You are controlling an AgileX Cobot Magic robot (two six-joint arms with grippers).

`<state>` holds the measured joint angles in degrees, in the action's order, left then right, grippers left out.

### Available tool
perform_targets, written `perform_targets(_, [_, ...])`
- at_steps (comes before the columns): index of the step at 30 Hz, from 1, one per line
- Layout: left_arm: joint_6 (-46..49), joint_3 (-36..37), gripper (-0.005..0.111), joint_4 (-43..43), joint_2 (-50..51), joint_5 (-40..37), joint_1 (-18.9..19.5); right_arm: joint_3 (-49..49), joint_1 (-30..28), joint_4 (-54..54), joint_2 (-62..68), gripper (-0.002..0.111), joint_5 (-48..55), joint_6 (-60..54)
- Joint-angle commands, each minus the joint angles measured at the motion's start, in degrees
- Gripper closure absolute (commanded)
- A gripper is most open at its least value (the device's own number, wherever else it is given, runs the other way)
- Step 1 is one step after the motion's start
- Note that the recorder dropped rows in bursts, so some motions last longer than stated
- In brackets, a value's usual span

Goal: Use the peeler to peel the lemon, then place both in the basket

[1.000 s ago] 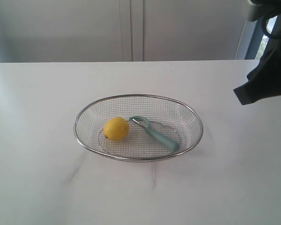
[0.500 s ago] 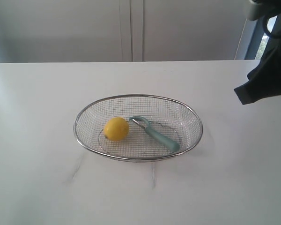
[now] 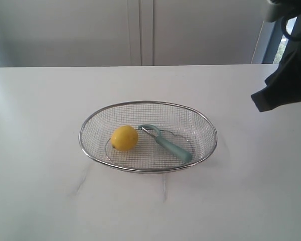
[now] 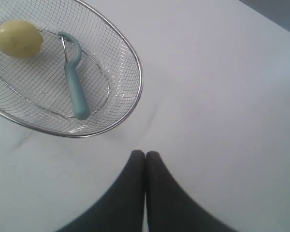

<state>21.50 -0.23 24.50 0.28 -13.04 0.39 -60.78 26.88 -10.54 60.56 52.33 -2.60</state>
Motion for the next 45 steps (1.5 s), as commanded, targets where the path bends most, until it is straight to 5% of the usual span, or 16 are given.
perform_targets(1, [0.02, 0.23, 0.107, -0.08, -0.28, -0.11, 0.02, 0.23, -0.1, -0.11, -0.41, 0.108, -0.11, -0.22])
perform_targets(7, [0.02, 0.23, 0.107, -16.31, -0.28, 0.95, 0.02, 0.23, -0.1, -0.11, -0.41, 0.108, 0.05, -0.22])
perform_targets(11, [-0.91, 0.23, 0.107, -15.91, -0.28, 0.96, 0.02, 0.23, -0.1, -0.11, -0.41, 0.108, -0.09, -0.22])
perform_targets(16, [-24.43, 0.23, 0.107, -16.55, -0.28, 0.96, 0.02, 0.23, -0.1, -0.11, -0.41, 0.108, -0.09, -0.22])
perform_targets(23, [-24.04, 0.23, 0.107, -22.55, -0.28, 0.96, 0.26, 0.23, -0.1, -0.11, -0.41, 0.108, -0.09, -0.22])
perform_targets(45, [-24.04, 0.23, 0.107, -22.53, -0.28, 0.96, 0.26, 0.23, -0.1, -0.11, -0.41, 0.108, -0.09, -0.22])
